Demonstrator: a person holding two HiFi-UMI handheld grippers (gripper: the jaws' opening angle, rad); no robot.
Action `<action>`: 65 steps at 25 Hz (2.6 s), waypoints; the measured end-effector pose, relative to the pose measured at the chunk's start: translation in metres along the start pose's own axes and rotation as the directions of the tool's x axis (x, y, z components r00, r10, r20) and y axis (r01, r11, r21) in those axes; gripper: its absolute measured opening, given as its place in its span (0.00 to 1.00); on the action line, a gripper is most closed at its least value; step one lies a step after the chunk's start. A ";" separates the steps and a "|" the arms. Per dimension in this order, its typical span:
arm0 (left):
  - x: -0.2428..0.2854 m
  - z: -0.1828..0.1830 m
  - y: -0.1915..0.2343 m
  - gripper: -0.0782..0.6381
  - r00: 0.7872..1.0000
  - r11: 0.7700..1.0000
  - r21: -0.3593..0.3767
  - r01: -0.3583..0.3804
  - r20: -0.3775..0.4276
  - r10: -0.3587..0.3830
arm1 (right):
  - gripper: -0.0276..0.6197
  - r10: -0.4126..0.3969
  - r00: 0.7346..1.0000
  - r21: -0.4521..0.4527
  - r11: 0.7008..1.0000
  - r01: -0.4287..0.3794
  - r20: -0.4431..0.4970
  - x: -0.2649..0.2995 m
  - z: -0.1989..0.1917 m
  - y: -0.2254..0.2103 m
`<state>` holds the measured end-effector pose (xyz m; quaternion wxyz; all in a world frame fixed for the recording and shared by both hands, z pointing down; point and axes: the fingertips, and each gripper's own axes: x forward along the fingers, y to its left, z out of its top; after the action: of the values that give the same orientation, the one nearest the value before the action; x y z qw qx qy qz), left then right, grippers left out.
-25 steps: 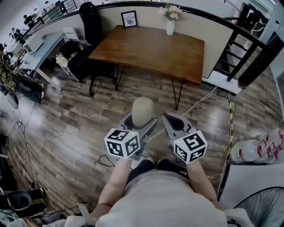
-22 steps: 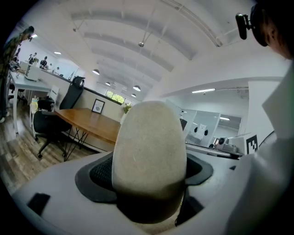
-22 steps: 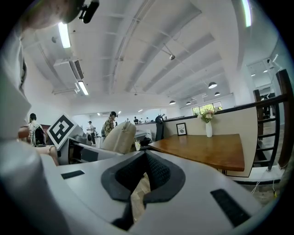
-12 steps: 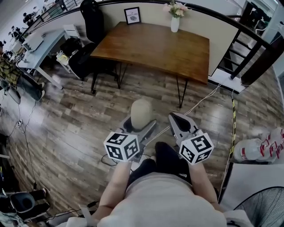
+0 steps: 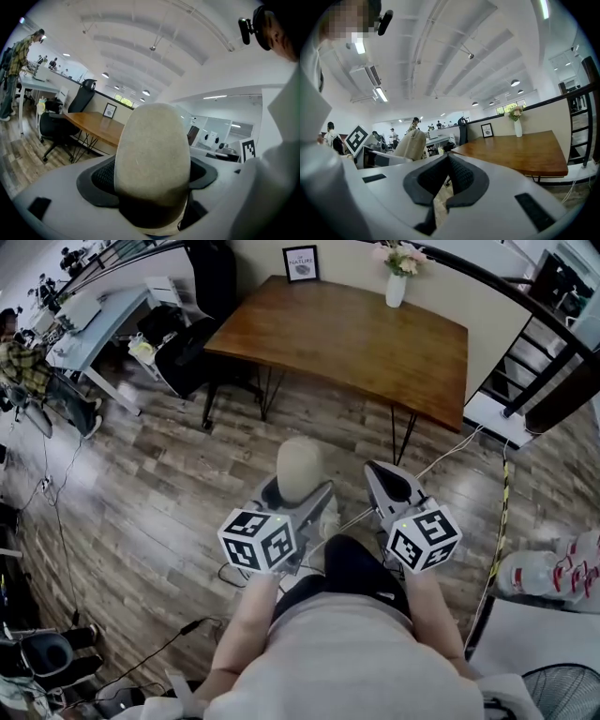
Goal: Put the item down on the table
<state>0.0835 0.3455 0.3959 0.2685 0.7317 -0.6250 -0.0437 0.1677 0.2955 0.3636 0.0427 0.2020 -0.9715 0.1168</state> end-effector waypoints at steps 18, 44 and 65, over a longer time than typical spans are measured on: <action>0.145 0.122 0.153 0.69 0.995 0.995 0.002 -0.095 -0.020 0.095 | 0.06 0.130 0.991 0.037 0.991 -0.128 -0.035 0.216 0.040 -0.113; 0.331 0.194 0.243 0.69 0.978 0.992 0.000 0.123 -0.171 -0.122 | 0.06 -0.100 0.993 0.077 0.991 0.106 -0.067 0.333 0.062 -0.248; 0.457 0.255 0.296 0.69 0.860 0.906 0.062 0.418 -0.349 -0.373 | 0.06 -0.365 0.931 0.103 0.925 0.365 -0.020 0.439 0.096 -0.330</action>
<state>-0.1840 -0.1916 0.4353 0.3038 0.8579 -0.4088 0.0674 -0.1045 -0.1902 0.3974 0.0530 0.3813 -0.9094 0.1576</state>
